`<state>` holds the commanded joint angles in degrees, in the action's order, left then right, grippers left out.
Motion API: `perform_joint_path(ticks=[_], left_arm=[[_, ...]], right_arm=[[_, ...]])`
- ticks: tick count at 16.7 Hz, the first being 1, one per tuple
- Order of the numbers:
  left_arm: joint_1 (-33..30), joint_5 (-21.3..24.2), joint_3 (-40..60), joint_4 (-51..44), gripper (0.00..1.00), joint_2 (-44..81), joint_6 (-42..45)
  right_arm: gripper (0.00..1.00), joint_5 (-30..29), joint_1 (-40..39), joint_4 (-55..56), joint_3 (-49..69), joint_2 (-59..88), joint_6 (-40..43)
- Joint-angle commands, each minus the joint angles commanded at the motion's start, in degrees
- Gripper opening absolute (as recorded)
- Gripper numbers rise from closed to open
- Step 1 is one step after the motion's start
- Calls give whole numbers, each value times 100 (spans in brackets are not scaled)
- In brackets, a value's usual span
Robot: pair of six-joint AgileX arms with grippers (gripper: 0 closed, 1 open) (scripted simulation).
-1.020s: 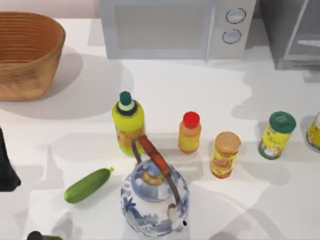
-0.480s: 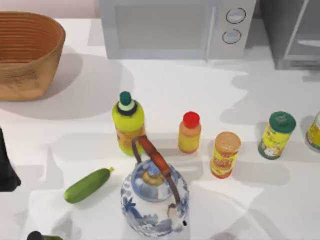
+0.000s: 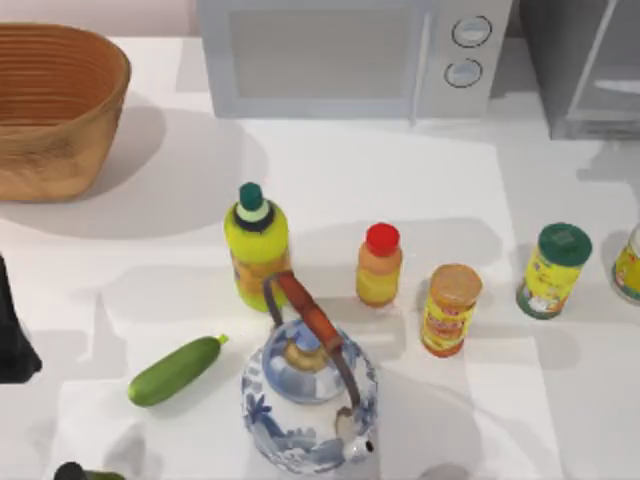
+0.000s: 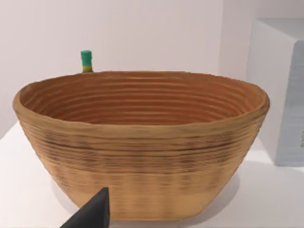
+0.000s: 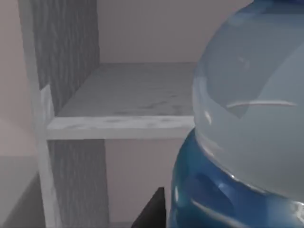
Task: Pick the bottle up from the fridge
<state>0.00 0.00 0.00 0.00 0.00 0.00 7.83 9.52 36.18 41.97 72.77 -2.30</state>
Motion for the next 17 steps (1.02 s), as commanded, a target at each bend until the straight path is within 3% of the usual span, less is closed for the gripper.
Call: perform_joint_path(ticks=[9,13,17], left_arm=[[0,0,0,0,100,0,0],[0,0,0,0,100,0,0],[0,0,0,0,100,0,0]], right_arm=[[0,-610,-691,-2936,-2894,-5572,69],[0,-743,-886,-3459,-3891,-6905,181],[0,-783,-952,-3617,-4197,-7276,230]])
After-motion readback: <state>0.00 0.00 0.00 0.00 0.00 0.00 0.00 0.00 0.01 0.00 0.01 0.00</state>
